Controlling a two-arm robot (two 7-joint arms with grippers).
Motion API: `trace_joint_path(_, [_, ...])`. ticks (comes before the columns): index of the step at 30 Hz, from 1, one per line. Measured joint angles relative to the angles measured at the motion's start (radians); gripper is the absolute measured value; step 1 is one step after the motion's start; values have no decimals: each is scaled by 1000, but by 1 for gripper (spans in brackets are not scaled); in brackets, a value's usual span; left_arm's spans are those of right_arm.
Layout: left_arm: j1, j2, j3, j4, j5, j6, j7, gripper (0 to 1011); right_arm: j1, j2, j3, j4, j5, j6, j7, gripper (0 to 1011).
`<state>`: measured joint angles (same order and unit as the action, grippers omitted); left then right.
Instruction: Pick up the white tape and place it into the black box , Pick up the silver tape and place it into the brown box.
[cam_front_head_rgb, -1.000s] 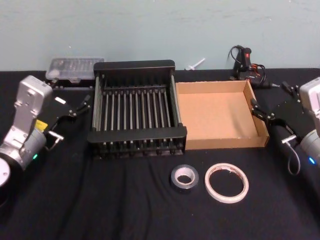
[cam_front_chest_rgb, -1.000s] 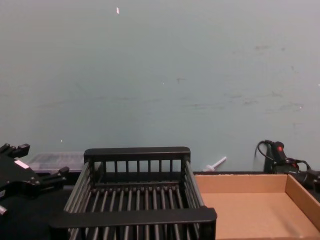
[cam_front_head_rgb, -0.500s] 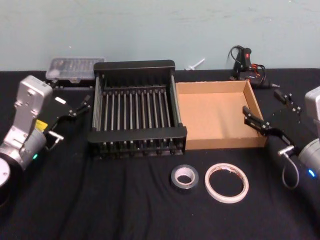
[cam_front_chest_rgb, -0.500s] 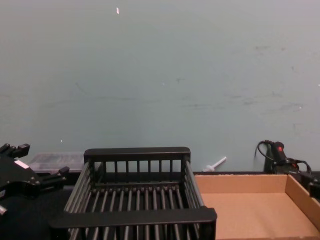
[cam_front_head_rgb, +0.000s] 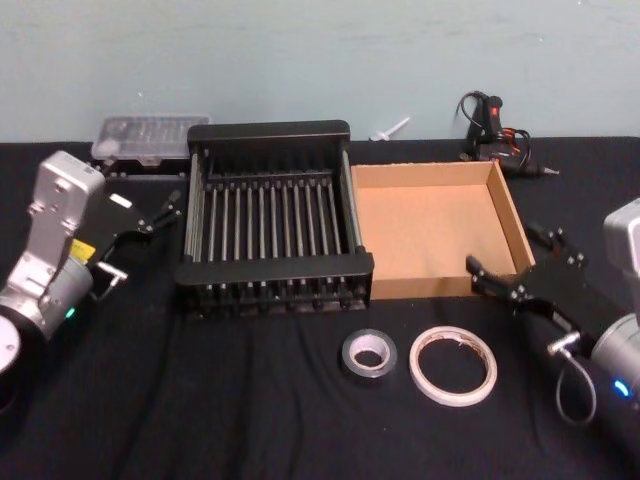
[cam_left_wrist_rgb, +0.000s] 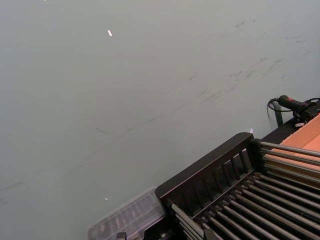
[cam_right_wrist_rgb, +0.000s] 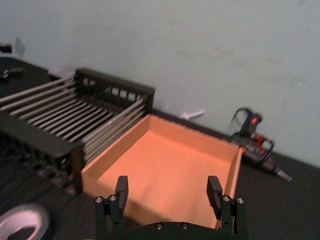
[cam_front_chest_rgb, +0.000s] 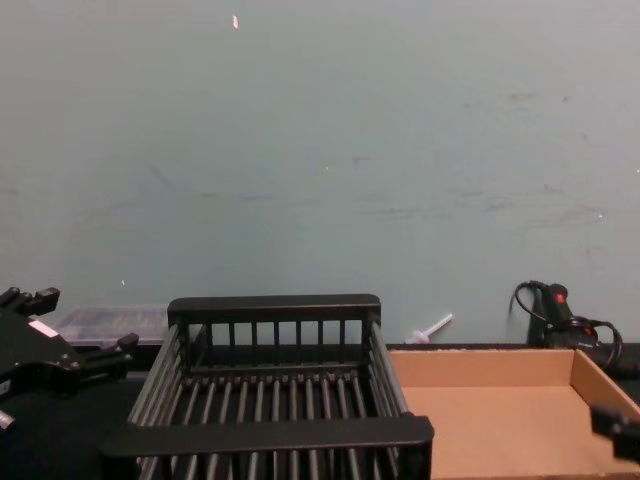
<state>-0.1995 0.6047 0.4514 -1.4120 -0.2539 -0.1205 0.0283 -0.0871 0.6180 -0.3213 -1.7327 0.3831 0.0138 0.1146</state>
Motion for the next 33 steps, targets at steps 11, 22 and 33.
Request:
trace_joint_path(11, [0,0,0,0,0,0,0,1001,-42,6,2,-20,7,110,37,1002])
trace_joint_path(22, [0,0,0,0,0,0,0,1001,-50,-1,2,-27,10,232,68,1002])
trace_joint_path(33, [0,0,0,0,0,0,0,1001,-40,-8,8,-39,2,336,91,1002])
